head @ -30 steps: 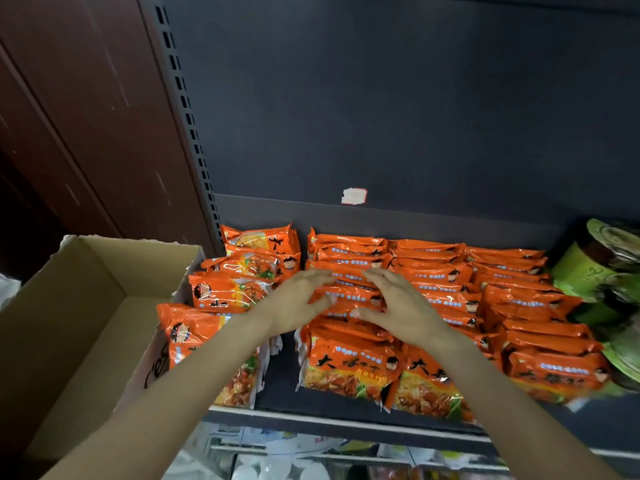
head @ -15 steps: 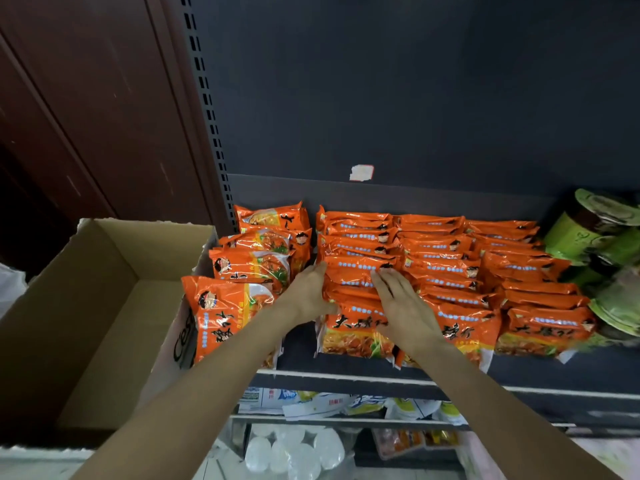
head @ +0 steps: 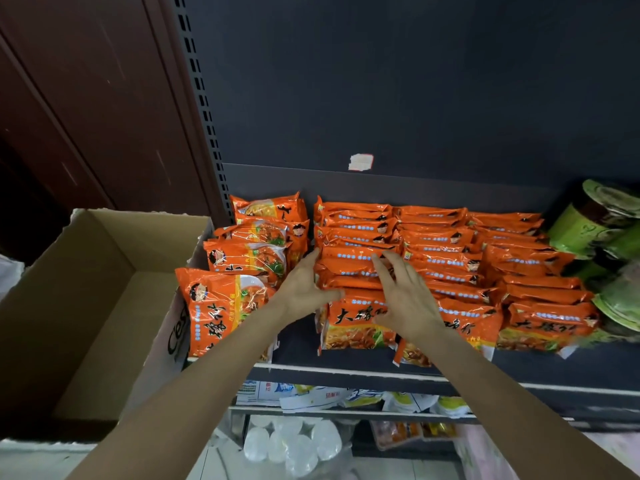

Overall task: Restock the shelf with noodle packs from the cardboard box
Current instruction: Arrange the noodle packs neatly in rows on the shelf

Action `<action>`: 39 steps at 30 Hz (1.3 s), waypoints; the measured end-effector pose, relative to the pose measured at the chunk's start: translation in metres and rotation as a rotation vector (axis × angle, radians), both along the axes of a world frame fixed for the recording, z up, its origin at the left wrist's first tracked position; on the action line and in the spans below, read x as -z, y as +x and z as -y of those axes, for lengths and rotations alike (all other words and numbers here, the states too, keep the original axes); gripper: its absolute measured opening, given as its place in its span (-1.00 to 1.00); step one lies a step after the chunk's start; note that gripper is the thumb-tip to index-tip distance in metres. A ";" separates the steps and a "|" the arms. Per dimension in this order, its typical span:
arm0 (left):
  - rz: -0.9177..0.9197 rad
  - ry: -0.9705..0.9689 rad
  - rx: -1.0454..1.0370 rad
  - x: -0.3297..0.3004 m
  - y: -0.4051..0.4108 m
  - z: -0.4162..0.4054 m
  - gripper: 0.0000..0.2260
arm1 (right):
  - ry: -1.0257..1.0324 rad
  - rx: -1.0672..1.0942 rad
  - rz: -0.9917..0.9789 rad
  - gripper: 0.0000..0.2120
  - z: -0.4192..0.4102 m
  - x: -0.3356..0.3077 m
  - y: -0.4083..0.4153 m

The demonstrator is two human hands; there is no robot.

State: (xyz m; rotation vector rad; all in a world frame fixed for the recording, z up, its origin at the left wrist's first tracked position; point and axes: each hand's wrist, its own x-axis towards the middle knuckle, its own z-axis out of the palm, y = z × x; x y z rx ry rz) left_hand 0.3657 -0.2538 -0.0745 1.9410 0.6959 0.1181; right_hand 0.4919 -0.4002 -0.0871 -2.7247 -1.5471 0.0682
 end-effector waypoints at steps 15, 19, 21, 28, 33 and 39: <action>-0.024 -0.077 -0.236 -0.018 0.069 -0.025 -0.46 | -0.009 -0.009 -0.297 -0.11 -0.051 -0.022 0.073; -0.081 -0.073 -0.202 -0.020 0.075 -0.026 -0.42 | -0.066 -0.029 -0.242 -0.12 -0.055 -0.020 0.078; -0.126 0.000 -0.202 -0.026 0.072 -0.028 -0.46 | -0.020 -0.049 -0.229 -0.18 -0.059 -0.022 0.078; -0.076 0.370 -0.312 -0.047 0.028 -0.071 -0.68 | 0.224 -0.139 -0.344 -0.44 -0.097 -0.042 0.054; -0.086 0.454 -0.365 -0.048 -0.011 -0.122 -0.70 | 0.222 -0.149 -0.385 -0.47 -0.143 -0.045 0.029; -0.221 0.492 -0.136 -0.035 -0.020 -0.184 -0.55 | 0.129 -0.015 -0.420 -0.44 -0.194 -0.038 0.012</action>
